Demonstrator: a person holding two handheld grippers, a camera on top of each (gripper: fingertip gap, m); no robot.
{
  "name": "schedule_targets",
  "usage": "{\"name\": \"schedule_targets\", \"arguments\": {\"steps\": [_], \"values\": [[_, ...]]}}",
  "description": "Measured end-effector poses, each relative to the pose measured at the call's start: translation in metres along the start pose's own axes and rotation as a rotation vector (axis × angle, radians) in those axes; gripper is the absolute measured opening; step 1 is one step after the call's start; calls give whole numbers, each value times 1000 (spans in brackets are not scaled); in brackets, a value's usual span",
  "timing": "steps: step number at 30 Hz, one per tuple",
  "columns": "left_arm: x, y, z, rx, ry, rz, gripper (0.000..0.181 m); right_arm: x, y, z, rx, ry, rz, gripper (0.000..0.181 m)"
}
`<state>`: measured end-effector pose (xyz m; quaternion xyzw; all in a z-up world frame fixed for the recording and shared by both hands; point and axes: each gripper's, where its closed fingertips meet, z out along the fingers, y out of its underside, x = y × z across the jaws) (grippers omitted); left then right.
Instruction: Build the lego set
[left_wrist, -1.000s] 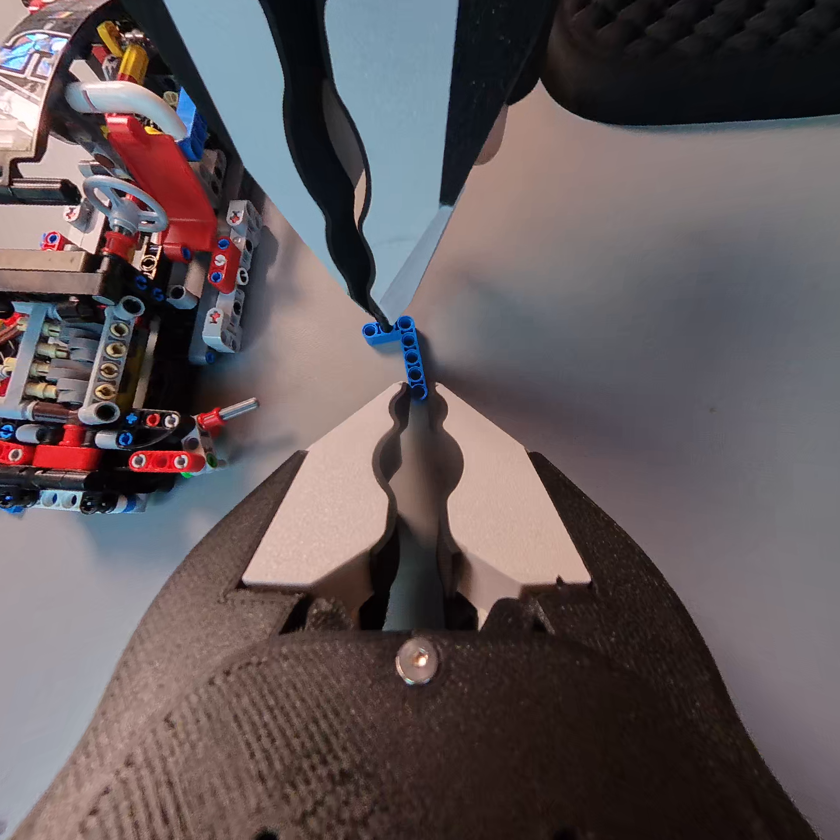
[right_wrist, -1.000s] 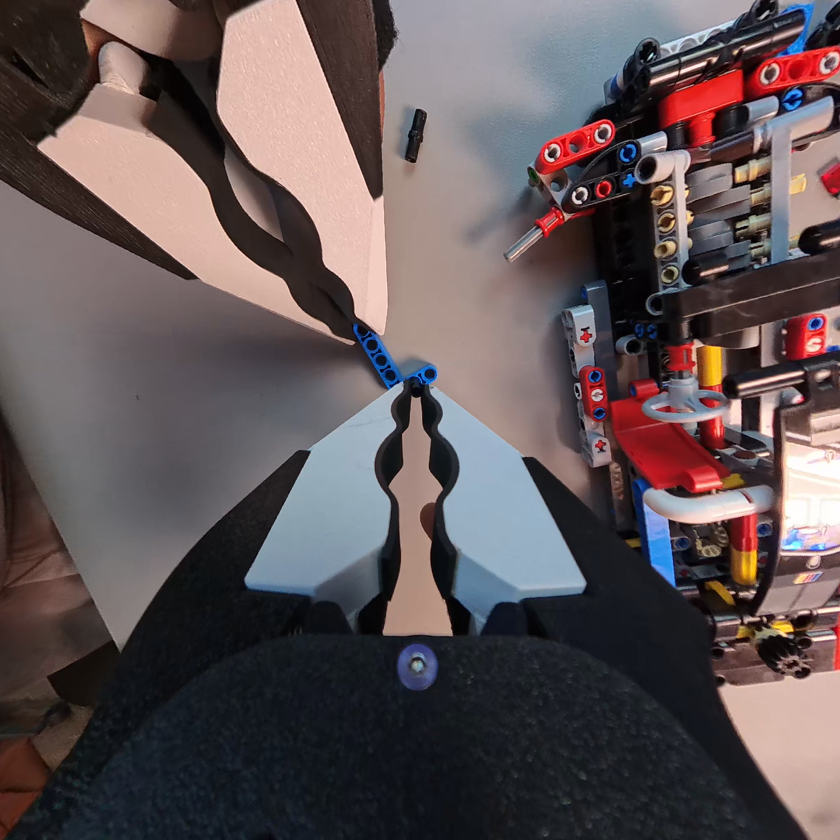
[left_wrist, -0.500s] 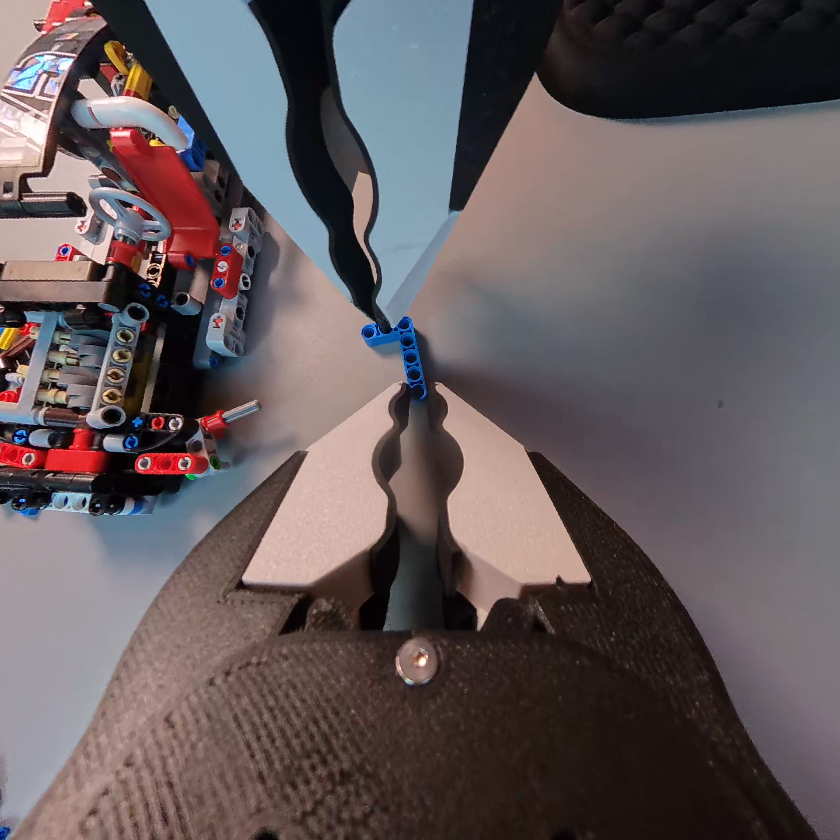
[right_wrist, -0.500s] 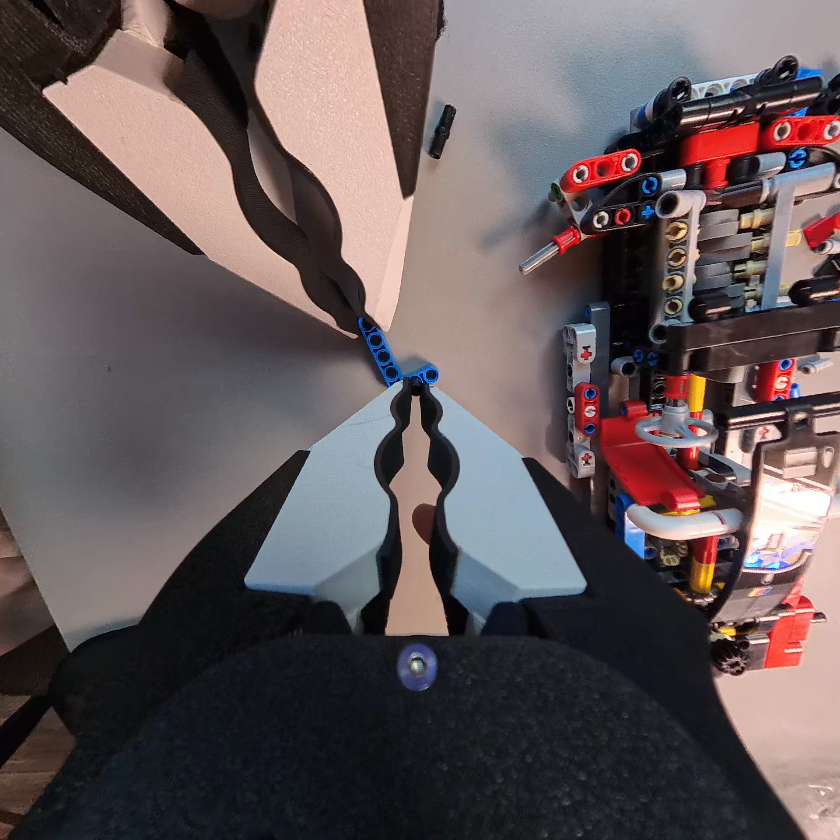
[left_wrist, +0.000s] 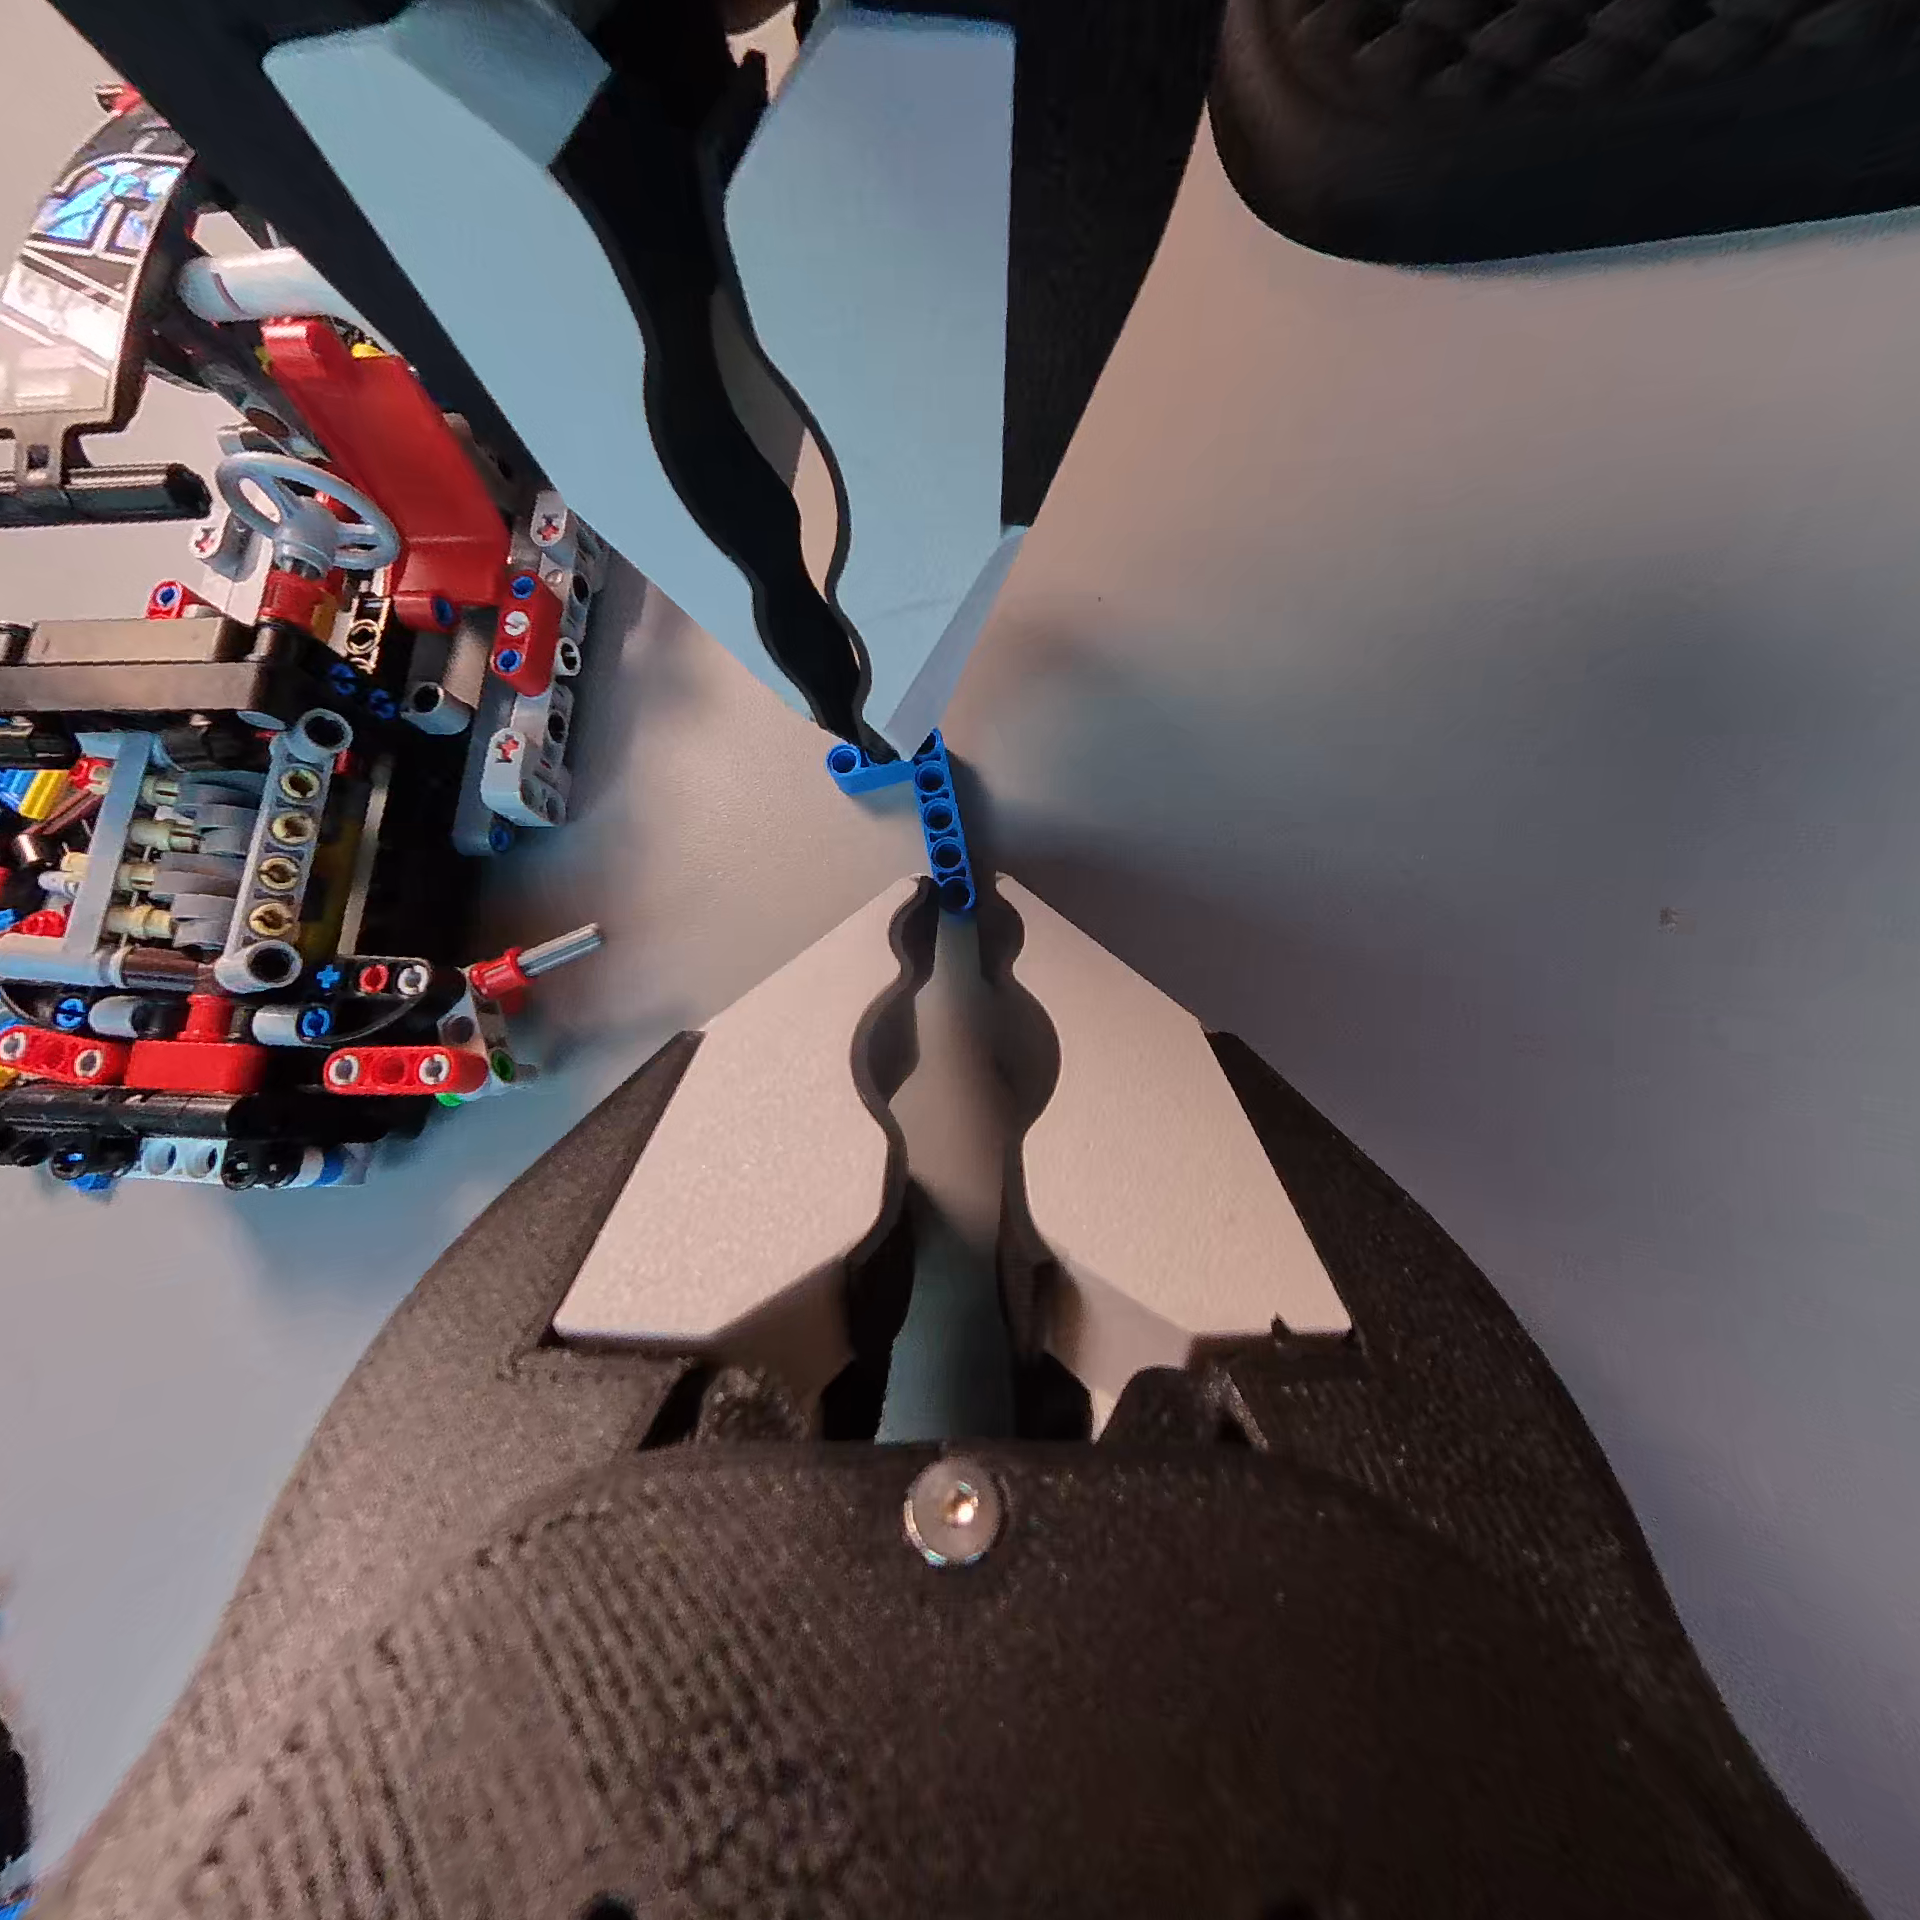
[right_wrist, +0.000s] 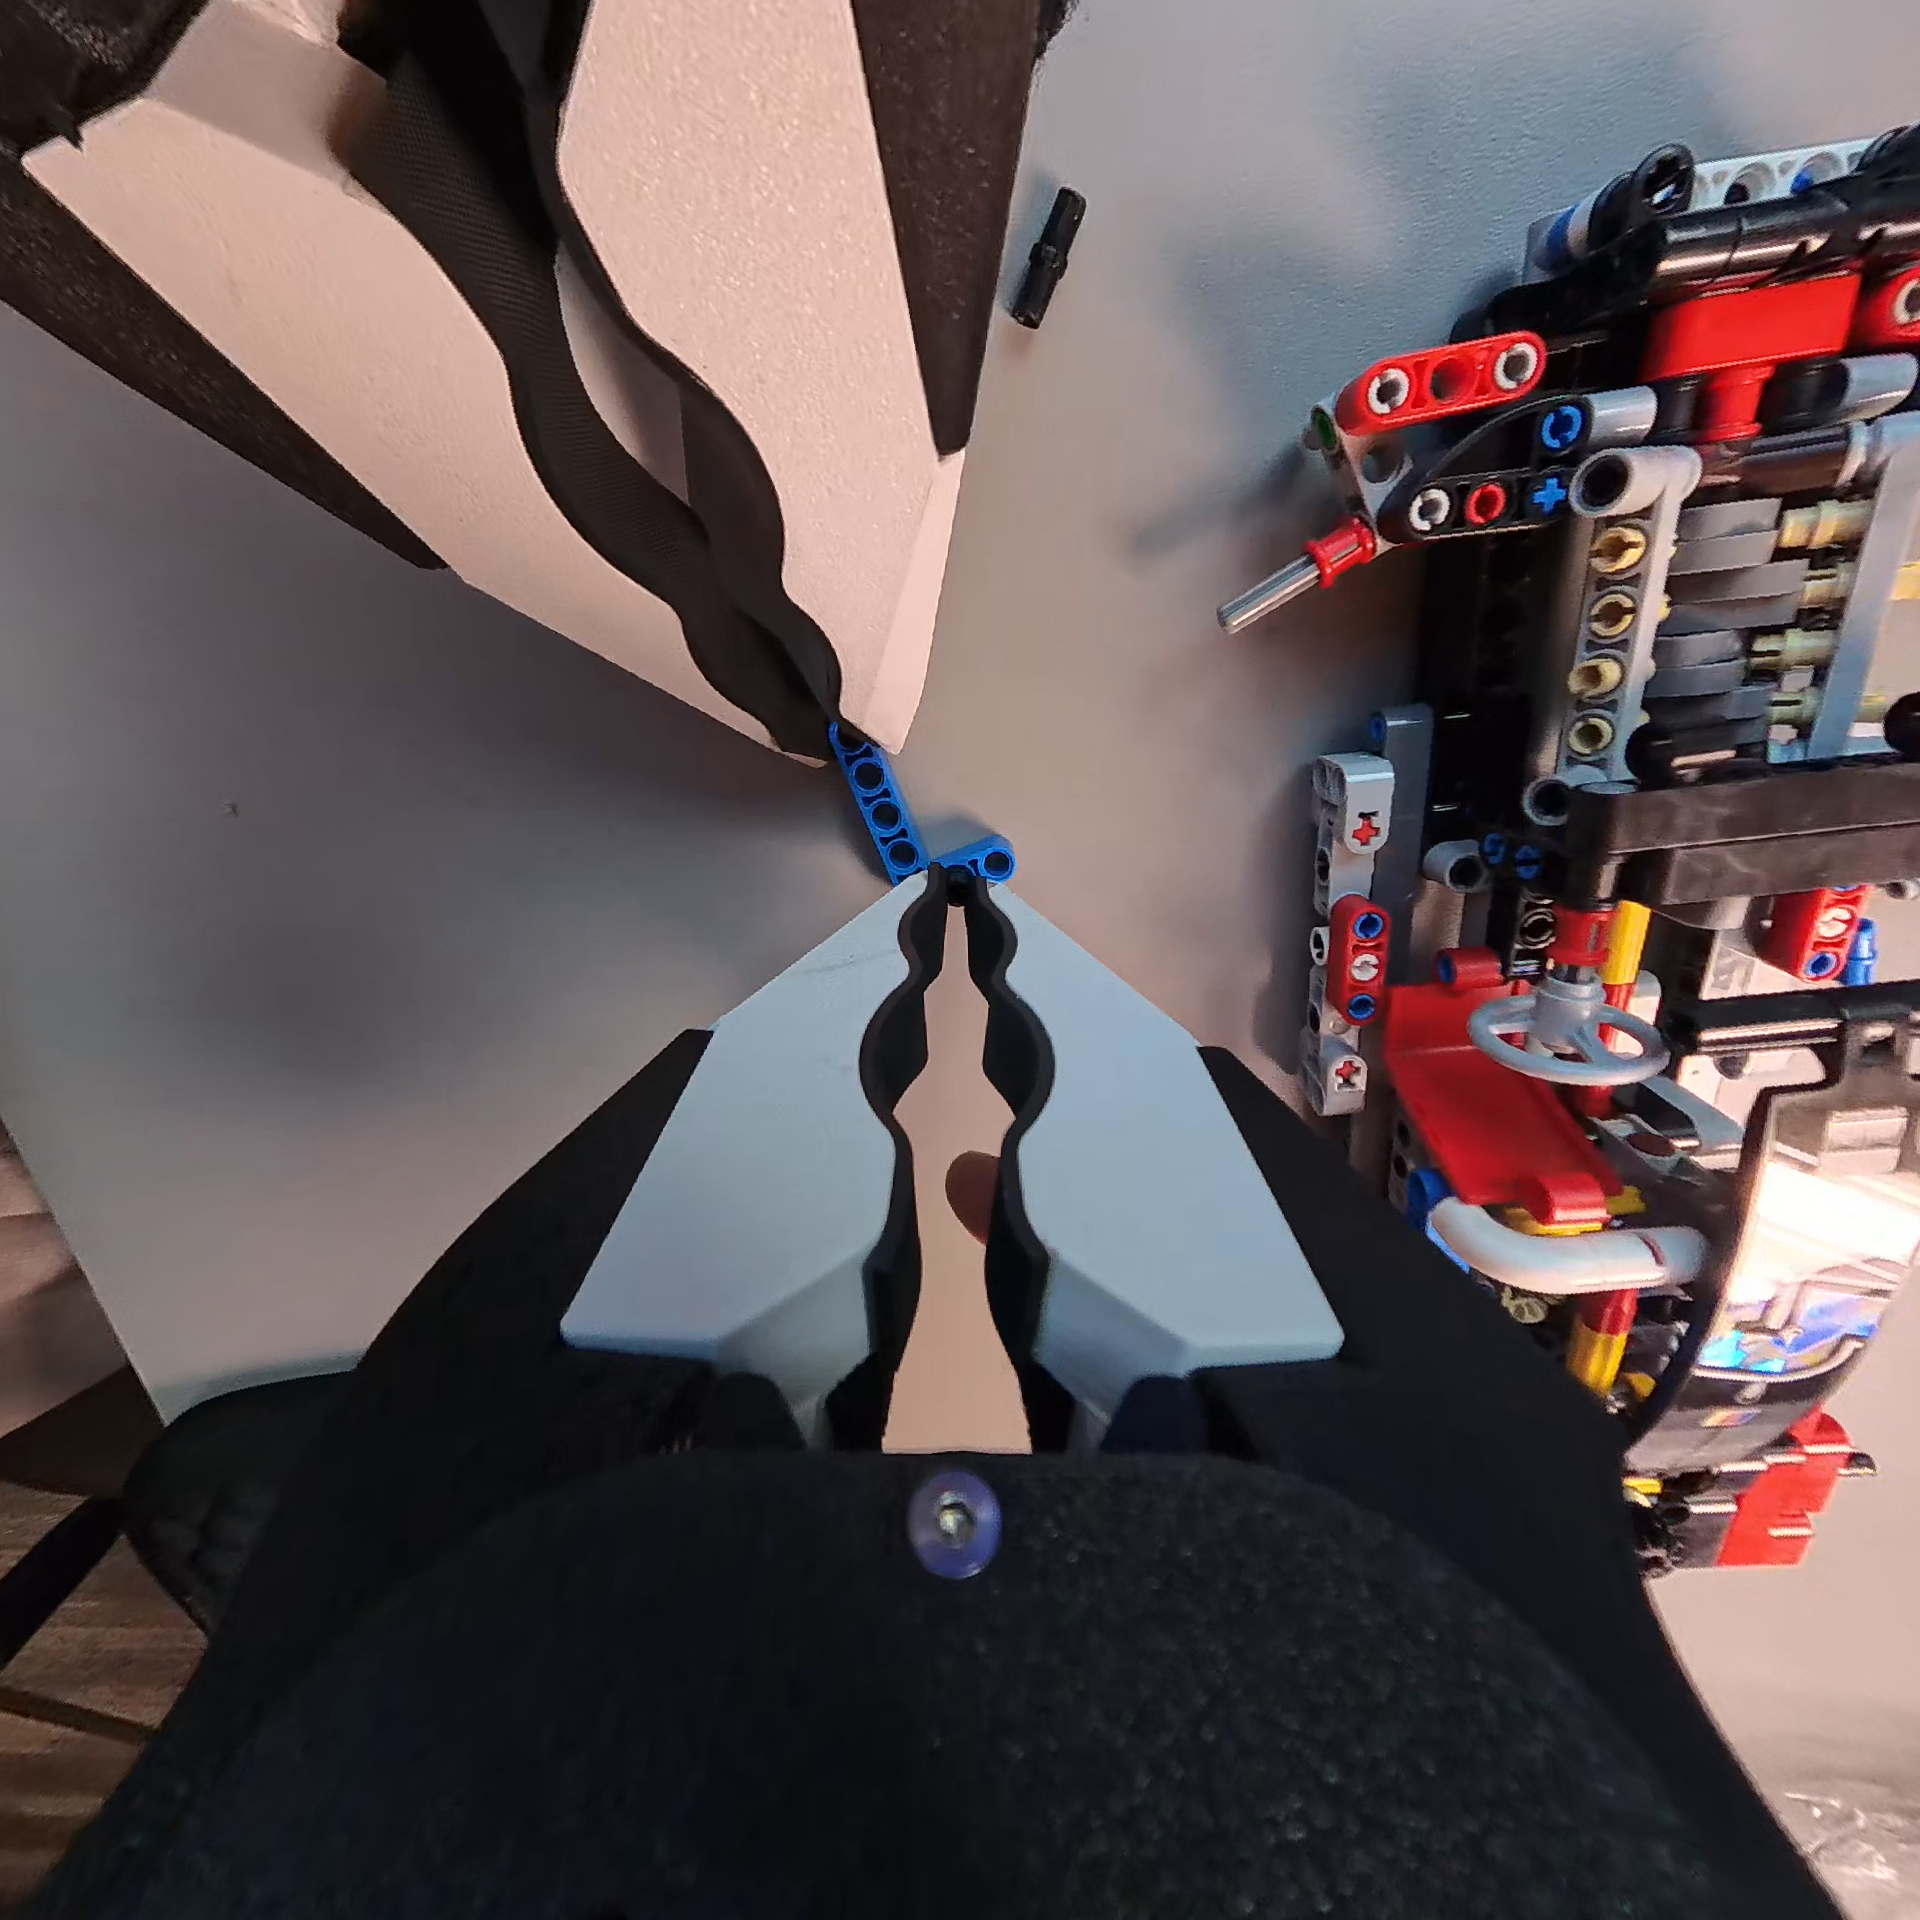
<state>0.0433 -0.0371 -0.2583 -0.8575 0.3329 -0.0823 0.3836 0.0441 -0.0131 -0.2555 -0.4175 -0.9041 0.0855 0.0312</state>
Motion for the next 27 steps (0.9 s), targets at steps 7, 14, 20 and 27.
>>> {"name": "schedule_targets", "arguments": {"steps": [7, 14, 20, 27], "values": [[0, 0, 0, -9, 1, -15, 5, 0, -2, -5, 186, -3, 67, 32], [0, -1, 1, -11, 9, -22, 5, -1, 1, -12, 261, 52, 71, 12], [1, -1, 1, -12, 11, -26, 5, 0, -2, -7, 272, 53, 86, 2], [1, -1, 1, -11, 8, -29, 6, 0, 0, -4, 193, 41, 62, 2]]}}
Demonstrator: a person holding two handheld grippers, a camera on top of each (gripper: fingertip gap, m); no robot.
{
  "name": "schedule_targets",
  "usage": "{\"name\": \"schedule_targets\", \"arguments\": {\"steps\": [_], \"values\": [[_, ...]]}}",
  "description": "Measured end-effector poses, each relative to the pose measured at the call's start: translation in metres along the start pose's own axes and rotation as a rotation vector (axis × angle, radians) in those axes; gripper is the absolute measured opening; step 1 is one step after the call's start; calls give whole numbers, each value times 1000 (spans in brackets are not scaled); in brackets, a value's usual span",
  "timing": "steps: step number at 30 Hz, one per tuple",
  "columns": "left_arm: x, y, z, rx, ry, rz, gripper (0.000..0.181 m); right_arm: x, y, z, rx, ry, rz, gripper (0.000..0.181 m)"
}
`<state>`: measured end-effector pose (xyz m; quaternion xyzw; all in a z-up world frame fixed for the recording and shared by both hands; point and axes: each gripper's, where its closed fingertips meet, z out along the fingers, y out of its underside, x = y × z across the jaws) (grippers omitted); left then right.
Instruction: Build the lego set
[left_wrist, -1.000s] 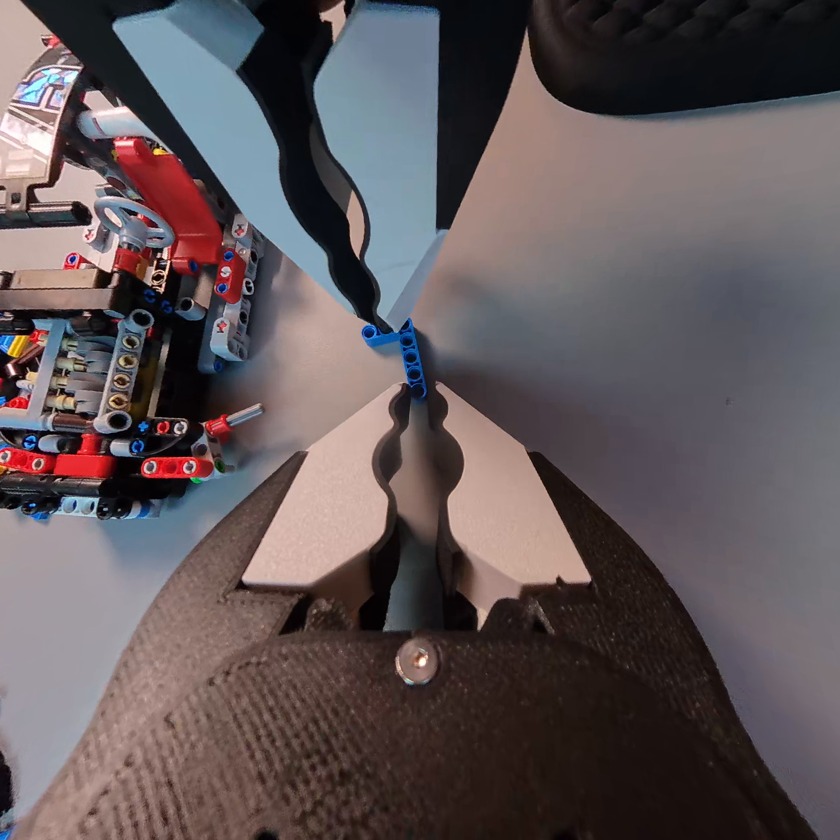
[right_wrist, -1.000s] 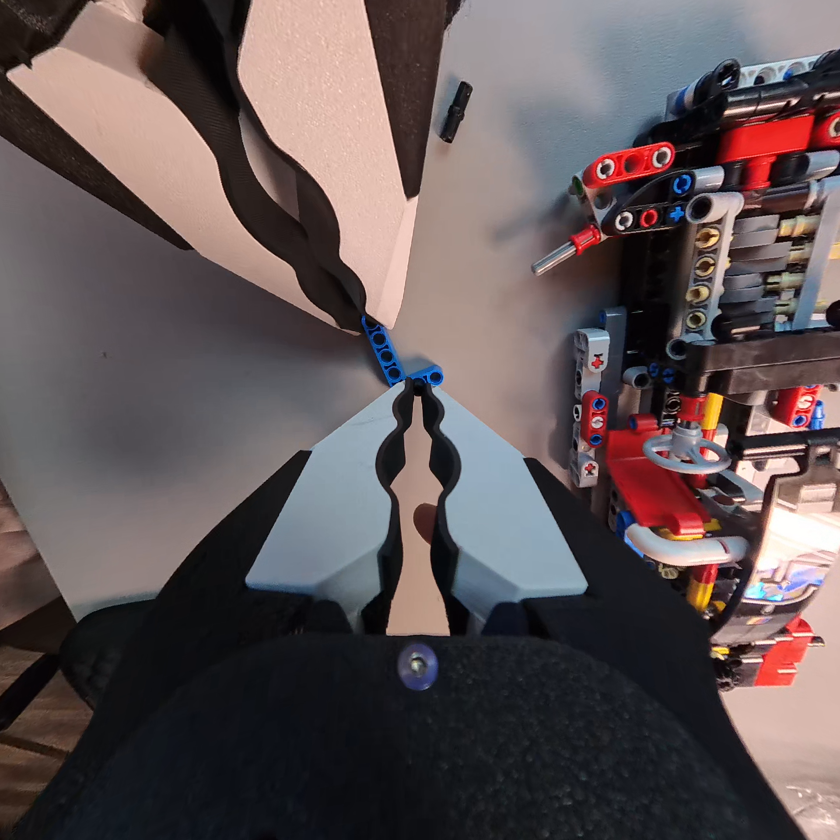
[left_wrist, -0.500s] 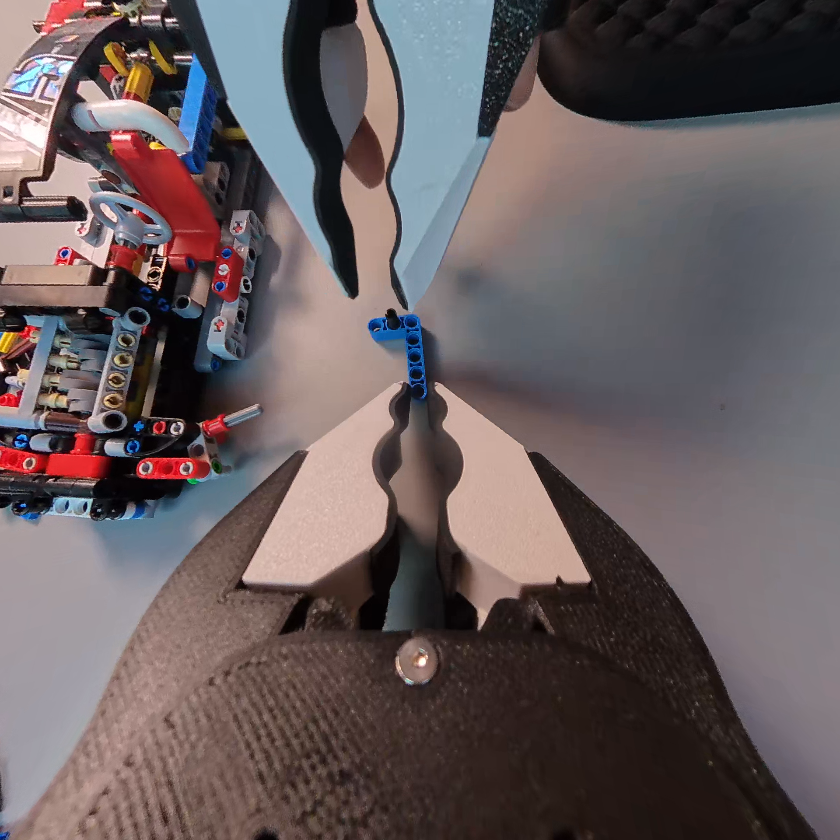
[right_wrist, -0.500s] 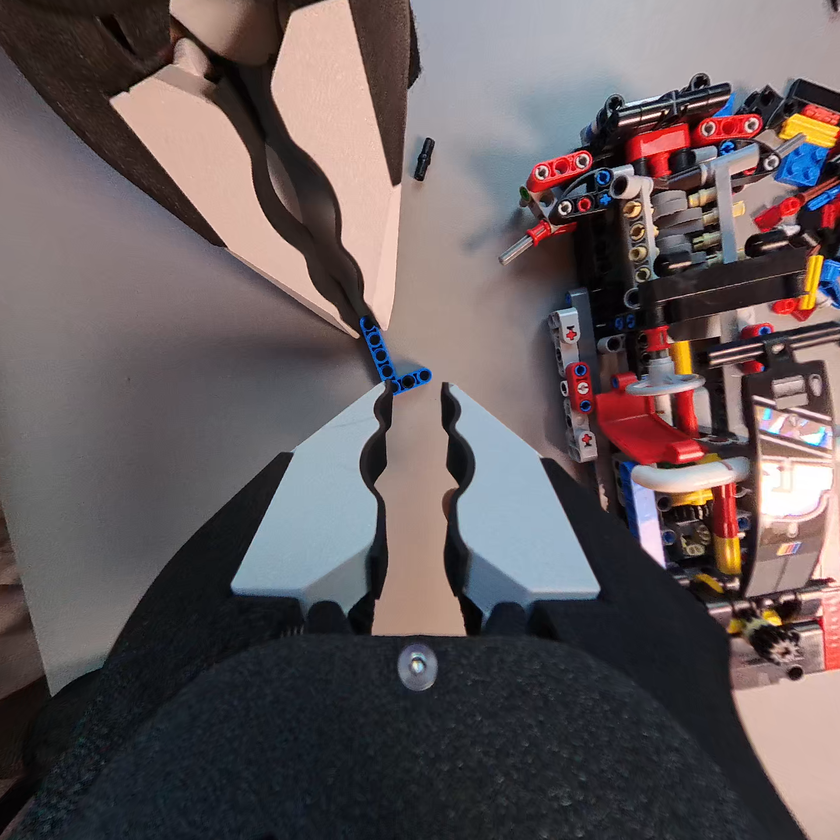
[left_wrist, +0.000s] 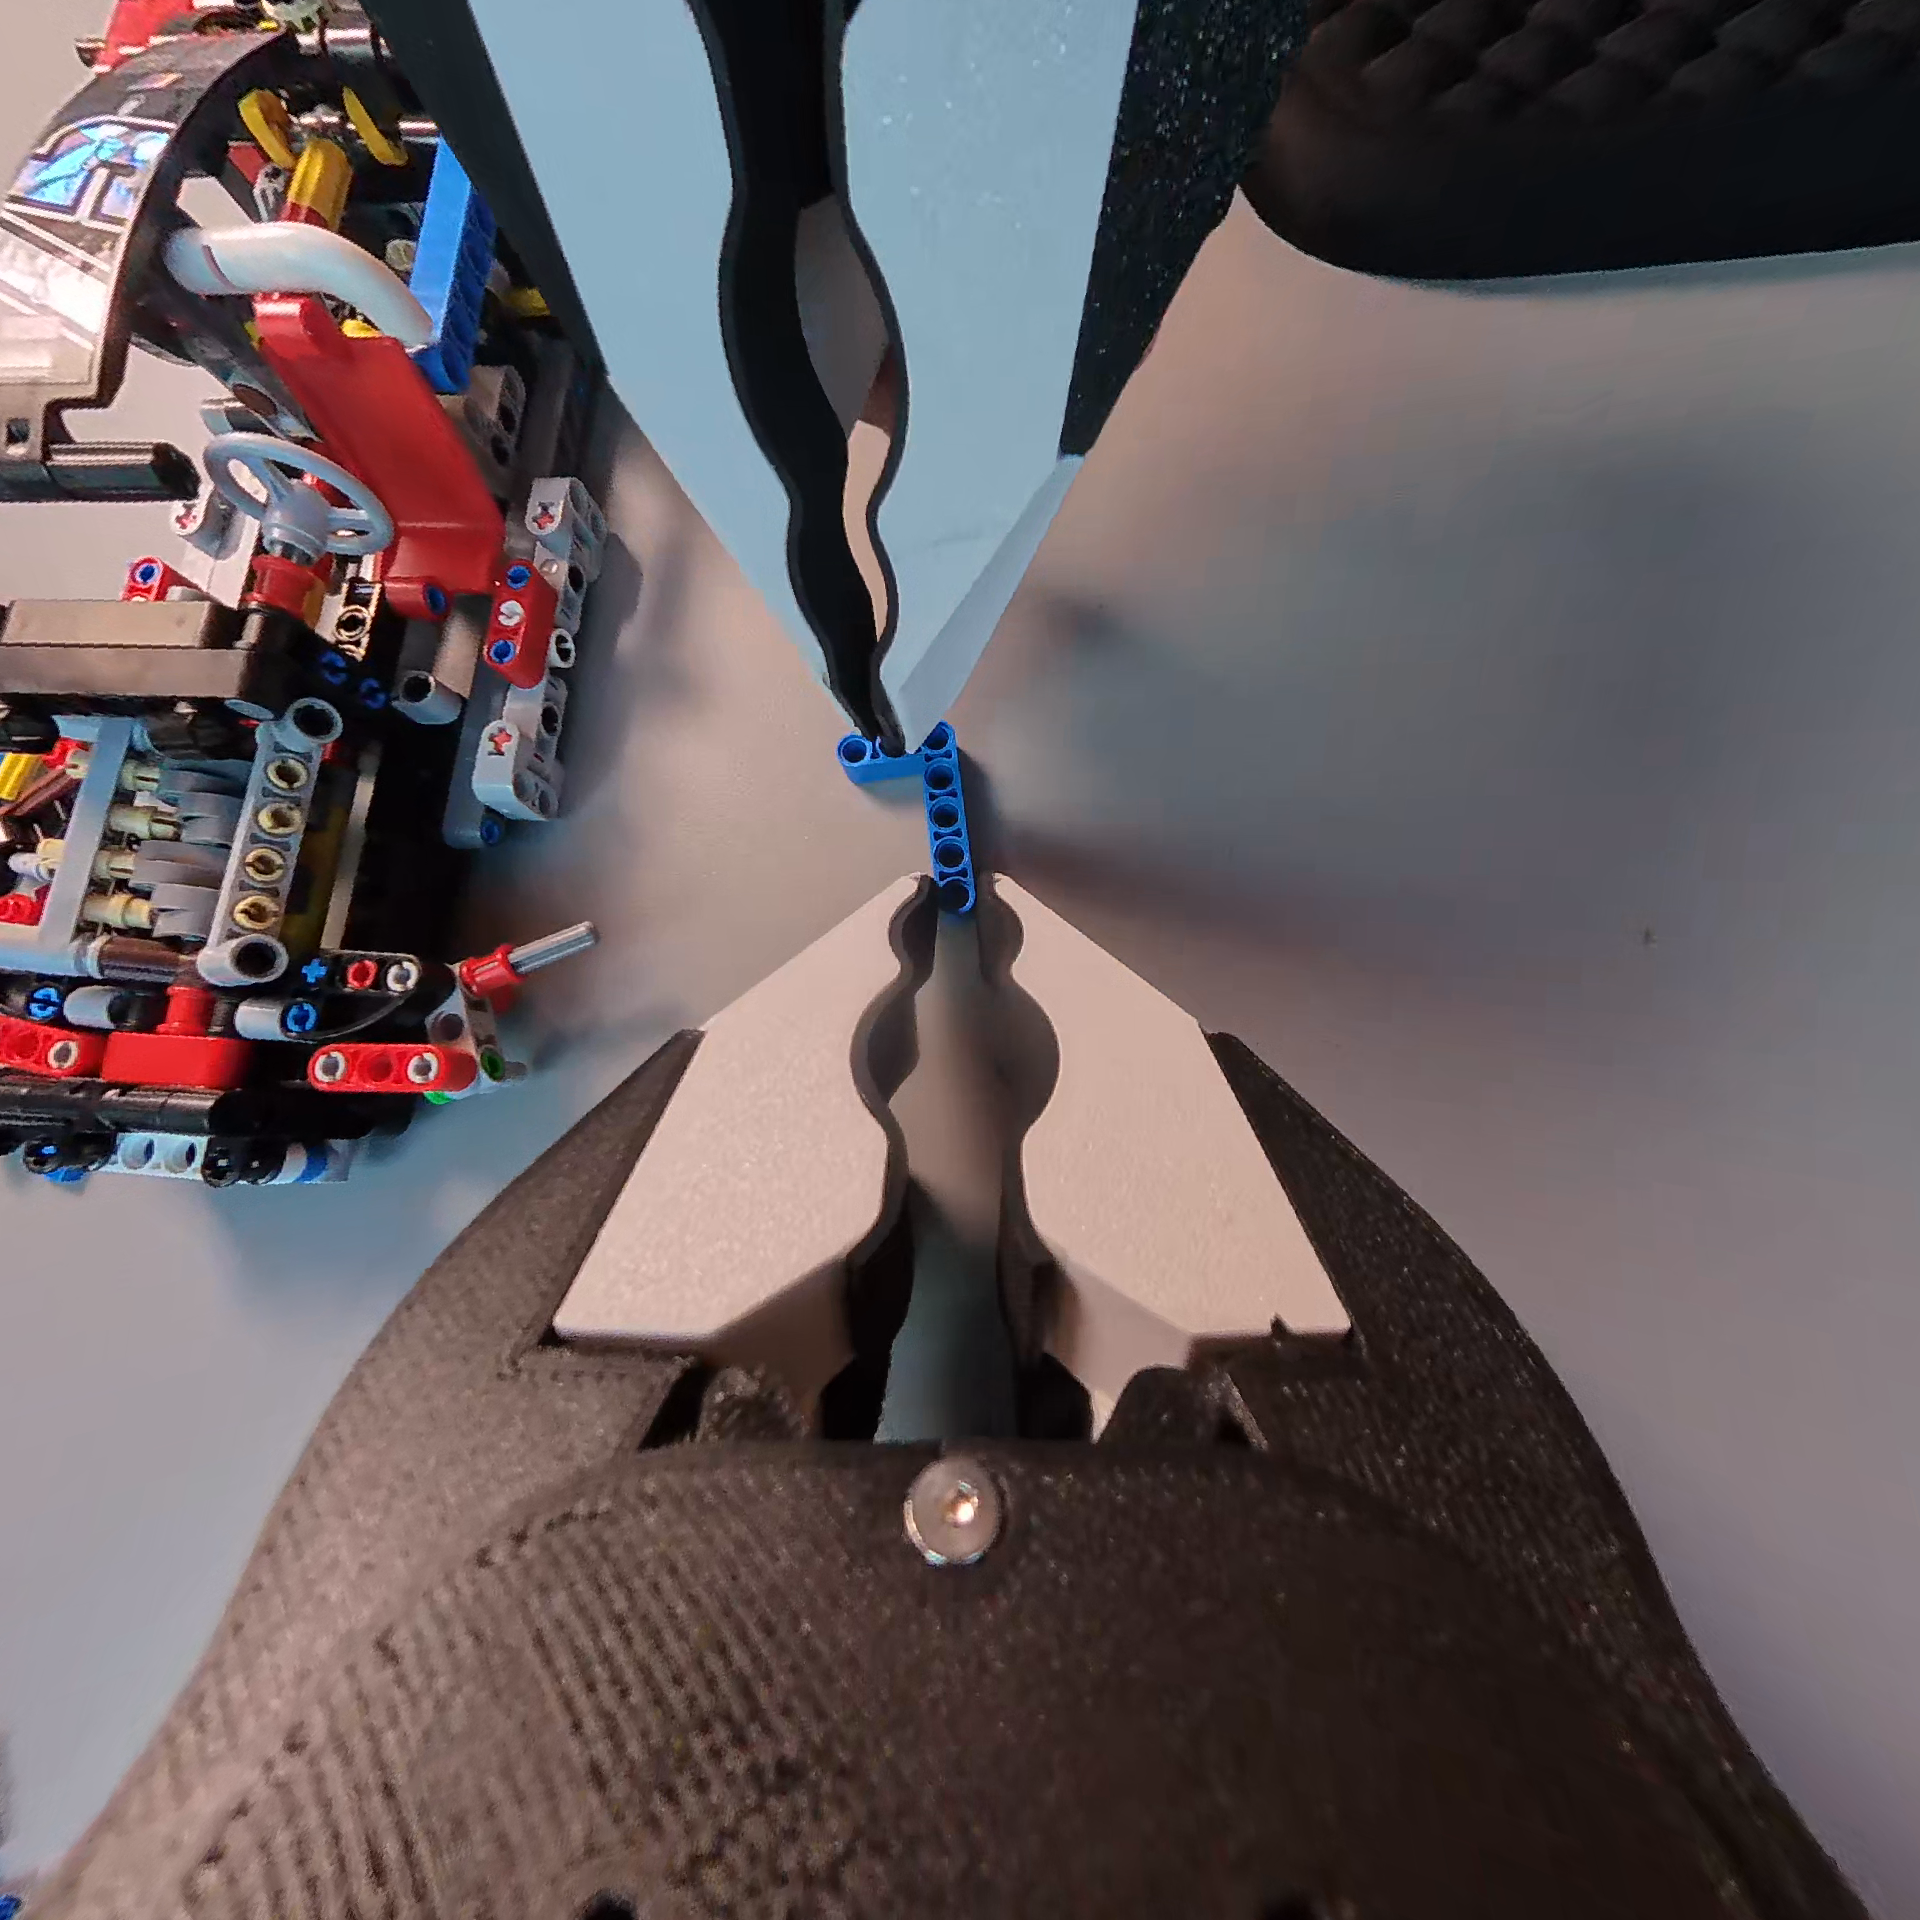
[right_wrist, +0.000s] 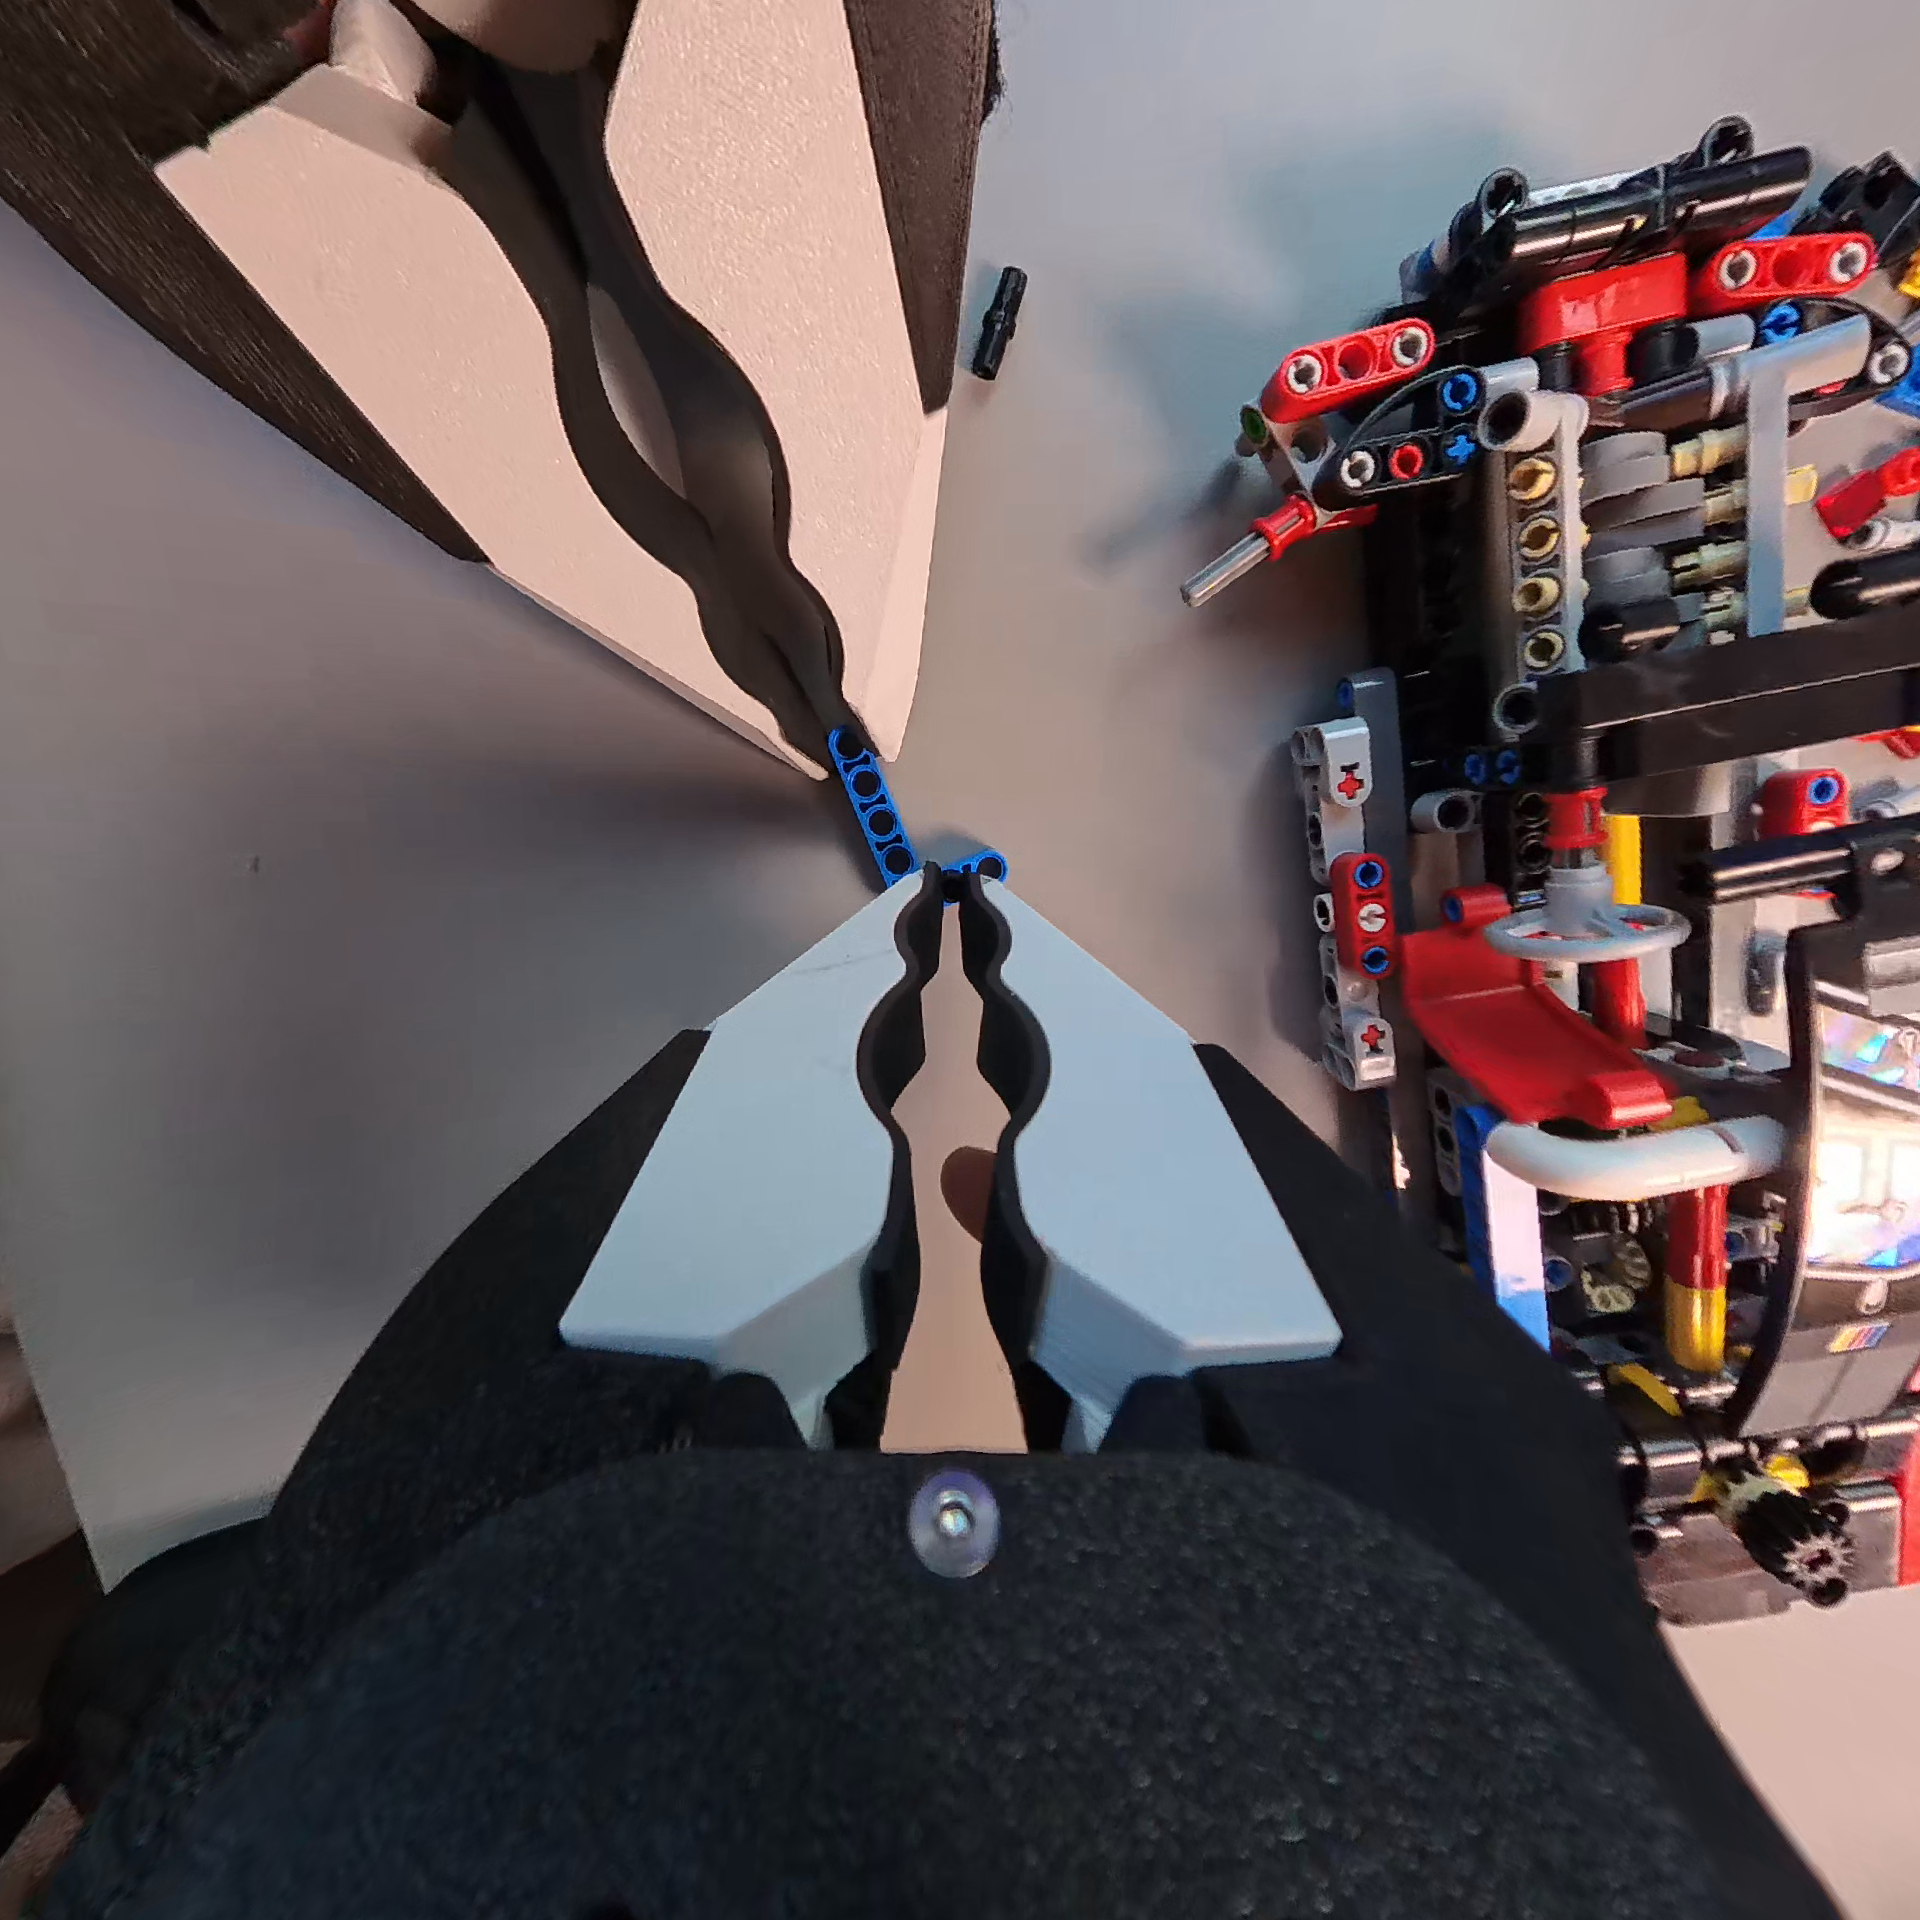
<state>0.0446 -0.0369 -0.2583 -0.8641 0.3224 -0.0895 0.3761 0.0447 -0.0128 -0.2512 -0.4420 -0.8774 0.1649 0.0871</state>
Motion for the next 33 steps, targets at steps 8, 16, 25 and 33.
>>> {"name": "schedule_targets", "arguments": {"steps": [8, 16, 25, 33], "values": [[-2, -2, 2, -18, -53, -78, 5, 5, -5, -14, 240, 76, 183, 36], [34, -25, 2, 73, 139, -174, 37, -9, 18, -5, 300, 123, 273, 32], [-23, -12, -28, 170, 31, -248, 32, -10, 16, -12, 310, 104, 297, 50], [-52, 19, -35, 78, -87, -179, 30, -12, 8, 7, 193, 137, 250, 60]]}}
